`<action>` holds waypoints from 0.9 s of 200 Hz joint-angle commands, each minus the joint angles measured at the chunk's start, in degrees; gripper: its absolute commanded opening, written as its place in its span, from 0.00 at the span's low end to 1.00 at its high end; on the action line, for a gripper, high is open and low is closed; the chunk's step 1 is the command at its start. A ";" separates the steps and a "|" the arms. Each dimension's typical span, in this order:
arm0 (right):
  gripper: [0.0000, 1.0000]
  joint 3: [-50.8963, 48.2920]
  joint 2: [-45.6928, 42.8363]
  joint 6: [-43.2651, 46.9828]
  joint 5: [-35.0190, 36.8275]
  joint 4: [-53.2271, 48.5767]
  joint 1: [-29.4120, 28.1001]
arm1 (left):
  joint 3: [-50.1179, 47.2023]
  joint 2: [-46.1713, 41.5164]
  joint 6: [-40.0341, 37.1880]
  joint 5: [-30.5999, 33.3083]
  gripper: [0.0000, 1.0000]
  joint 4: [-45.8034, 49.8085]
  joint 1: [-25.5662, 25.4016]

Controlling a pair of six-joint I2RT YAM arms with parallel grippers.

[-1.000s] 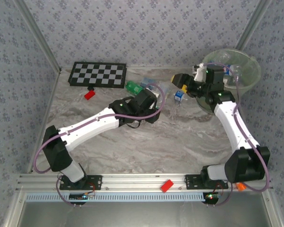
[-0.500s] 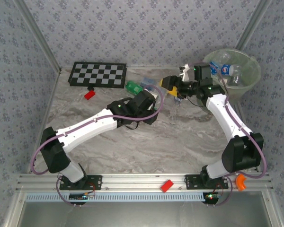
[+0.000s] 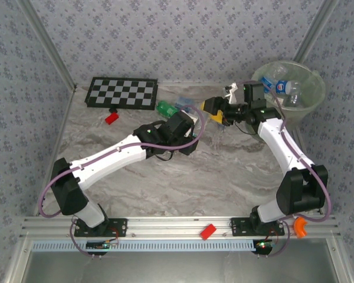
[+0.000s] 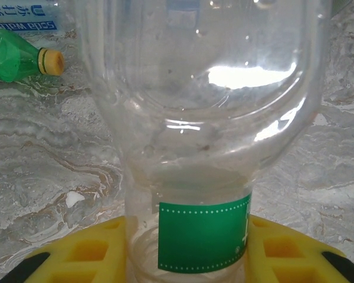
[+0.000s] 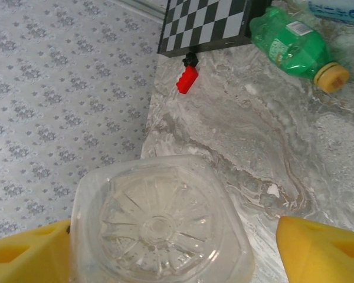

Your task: Put the plastic bottles in the bin

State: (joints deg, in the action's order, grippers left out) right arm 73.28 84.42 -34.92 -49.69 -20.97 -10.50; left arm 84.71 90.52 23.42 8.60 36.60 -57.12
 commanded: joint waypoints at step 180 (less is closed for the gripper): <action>0.49 -0.21 -8.23 0.19 2.30 1.31 4.20 | 9.30 3.37 -0.31 -1.60 0.99 0.87 1.10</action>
State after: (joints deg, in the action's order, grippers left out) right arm 71.81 79.99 -34.57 -52.82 -18.24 -8.45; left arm 90.59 93.34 23.42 6.70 37.45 -57.10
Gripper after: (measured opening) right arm 0.521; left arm 0.926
